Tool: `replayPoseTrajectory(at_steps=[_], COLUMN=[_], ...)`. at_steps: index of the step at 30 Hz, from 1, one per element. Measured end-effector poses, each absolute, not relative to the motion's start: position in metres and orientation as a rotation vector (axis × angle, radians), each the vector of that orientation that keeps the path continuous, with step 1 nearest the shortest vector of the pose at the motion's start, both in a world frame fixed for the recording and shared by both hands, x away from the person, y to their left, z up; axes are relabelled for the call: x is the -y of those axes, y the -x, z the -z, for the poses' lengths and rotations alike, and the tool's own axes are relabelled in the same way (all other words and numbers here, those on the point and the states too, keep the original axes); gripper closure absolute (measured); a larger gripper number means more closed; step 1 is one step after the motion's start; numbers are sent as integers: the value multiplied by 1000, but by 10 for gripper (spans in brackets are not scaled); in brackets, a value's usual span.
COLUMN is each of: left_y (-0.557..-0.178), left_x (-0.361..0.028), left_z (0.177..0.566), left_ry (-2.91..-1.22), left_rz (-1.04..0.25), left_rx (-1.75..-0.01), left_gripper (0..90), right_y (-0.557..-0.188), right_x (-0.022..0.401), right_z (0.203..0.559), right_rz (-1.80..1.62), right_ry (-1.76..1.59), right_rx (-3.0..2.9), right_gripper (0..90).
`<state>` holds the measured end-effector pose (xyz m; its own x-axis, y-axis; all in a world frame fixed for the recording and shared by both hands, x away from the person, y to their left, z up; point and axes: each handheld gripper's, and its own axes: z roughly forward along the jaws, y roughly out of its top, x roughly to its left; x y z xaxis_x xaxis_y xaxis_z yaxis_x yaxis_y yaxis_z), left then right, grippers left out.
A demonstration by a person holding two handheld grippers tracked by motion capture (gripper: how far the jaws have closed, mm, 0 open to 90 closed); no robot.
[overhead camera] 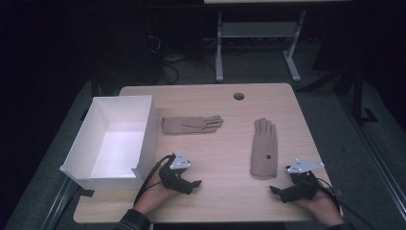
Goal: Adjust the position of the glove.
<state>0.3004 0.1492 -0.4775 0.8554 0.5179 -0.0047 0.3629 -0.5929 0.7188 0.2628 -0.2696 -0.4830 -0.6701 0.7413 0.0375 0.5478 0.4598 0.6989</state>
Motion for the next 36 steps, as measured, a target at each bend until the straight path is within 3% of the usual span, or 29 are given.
replayPoseTrajectory(at_steps=[5, 8, 13, 19, 26, 36], left_y=[-301, -301, -300, -300, -300, -300], left_x=[-149, -149, -148, -148, -148, -148], left_z=[477, 477, 478, 478, 478, 477], left_ry=[-2267, -2267, -2257, -2258, -2257, -2262], left_rz=[-265, -268, -267, -273, -273, -272], left_rx=[-637, -637, -648, -645, -649, -649], left_gripper=[123, 123, 124, 124, 124, 124], right_y=[-264, -266, -274, -286, -313, -342], right_x=[270, 271, 269, 266, 257, 241], right_z=[482, 476, 470, 453, 448, 455], right_rz=[-1008, -996, -1025, -1056, -1063, -1042], right_ry=[-1101, -1102, -1115, -1085, -1051, -1043], right_rx=[-2457, -2483, -2498, -2459, -2497, -2528], right_gripper=[2, 135, 213, 490, 879, 898])
